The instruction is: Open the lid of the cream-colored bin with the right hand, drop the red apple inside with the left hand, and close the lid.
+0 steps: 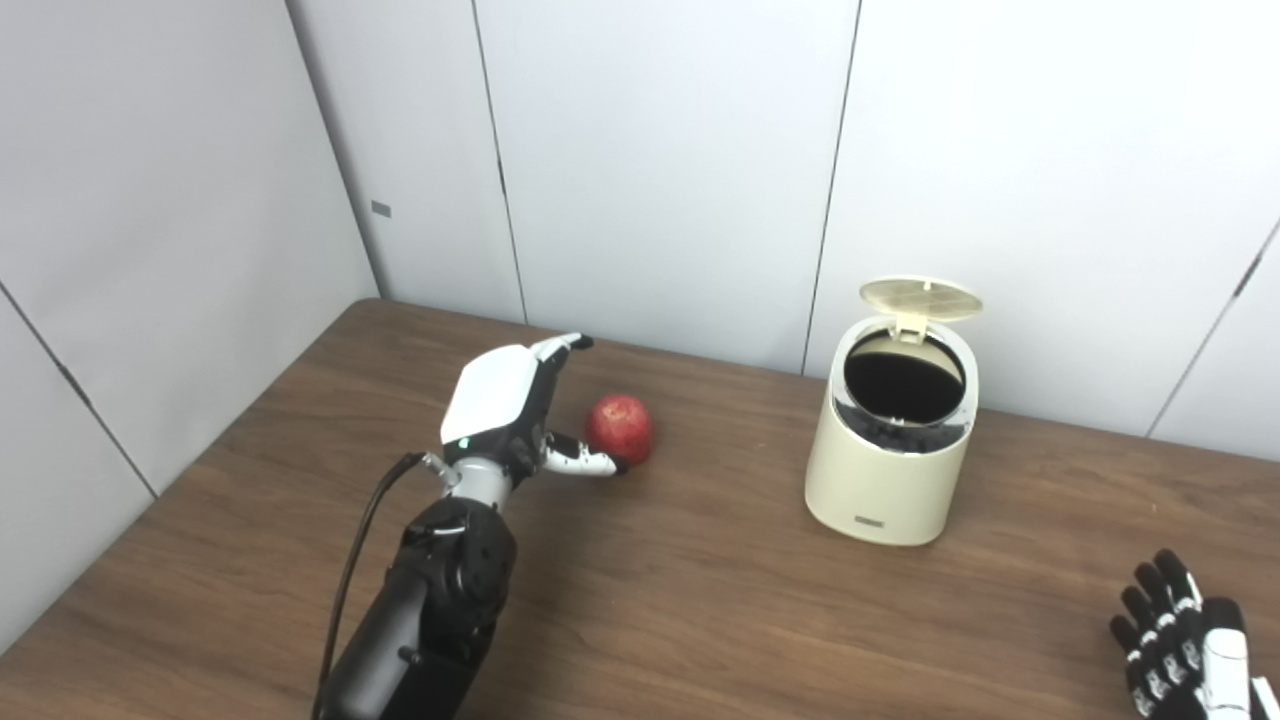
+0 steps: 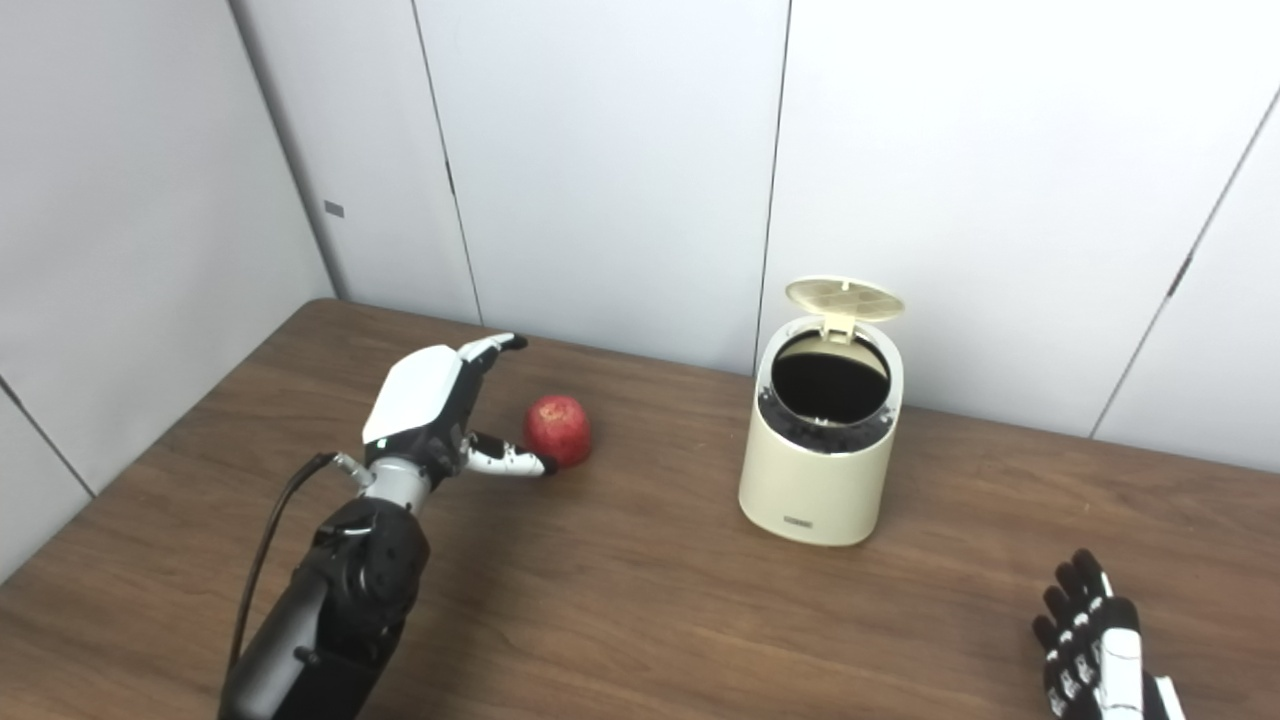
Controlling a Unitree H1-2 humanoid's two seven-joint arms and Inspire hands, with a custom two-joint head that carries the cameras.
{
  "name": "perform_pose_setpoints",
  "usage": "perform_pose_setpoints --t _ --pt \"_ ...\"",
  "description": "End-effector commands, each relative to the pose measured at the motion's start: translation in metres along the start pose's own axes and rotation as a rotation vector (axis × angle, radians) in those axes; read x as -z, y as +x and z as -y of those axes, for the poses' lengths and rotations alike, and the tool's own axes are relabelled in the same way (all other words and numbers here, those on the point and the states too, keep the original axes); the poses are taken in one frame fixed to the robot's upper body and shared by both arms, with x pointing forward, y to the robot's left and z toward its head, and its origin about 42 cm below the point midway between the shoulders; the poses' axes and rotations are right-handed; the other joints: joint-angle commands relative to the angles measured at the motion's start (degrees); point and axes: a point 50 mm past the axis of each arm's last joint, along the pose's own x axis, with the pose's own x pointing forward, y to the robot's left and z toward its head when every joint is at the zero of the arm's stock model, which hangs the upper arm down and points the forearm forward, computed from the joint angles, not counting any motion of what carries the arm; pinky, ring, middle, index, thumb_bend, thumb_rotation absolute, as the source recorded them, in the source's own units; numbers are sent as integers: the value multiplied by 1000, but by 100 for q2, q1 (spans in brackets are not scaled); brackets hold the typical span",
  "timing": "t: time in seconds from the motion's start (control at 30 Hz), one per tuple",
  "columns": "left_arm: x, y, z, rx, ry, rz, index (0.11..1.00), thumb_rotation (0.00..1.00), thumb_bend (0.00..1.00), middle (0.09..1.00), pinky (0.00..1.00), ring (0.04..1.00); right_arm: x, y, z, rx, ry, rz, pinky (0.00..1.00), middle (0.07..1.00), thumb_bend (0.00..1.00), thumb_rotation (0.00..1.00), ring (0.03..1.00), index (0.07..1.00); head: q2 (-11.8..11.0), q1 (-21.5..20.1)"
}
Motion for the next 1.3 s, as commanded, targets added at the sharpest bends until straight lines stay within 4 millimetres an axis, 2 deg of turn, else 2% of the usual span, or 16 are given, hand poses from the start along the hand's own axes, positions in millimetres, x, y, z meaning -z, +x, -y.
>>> perform_pose_setpoints --t 0.0,0.17,0.53,0.67,0.83,1.07,1.27 --pt "-10 20 -21 -42 5 16 868 204 989 887 695 868 -16 7 -4 -13 -13 80 973 999 463 1000 1000 989 3 2" --pt "-18 40 -12 23 -21 -10 855 216 999 871 678 846 -18 7 -4 -4 -10 82 983 1000 445 1000 1000 992 25 -50" --pt "-25 59 1 107 -29 -37 852 187 984 861 701 838 -14 8 -4 9 -18 91 973 997 435 1000 998 982 37 -132" --pt "-26 64 3 138 -20 -47 850 172 965 871 685 833 -12 9 -4 9 -11 91 969 992 450 1000 997 975 32 -155" --pt "-29 67 3 152 9 -72 826 150 941 840 604 769 -12 9 -4 3 -10 92 972 998 461 1000 1000 981 31 -149" --pt "-30 68 3 136 37 -86 741 76 886 790 579 730 -11 9 -5 19 -2 92 959 981 457 1000 989 960 52 -166" --pt "-29 69 4 135 1 -81 656 2 783 762 559 672 -10 9 -3 11 10 96 976 990 461 1000 997 961 56 -173"
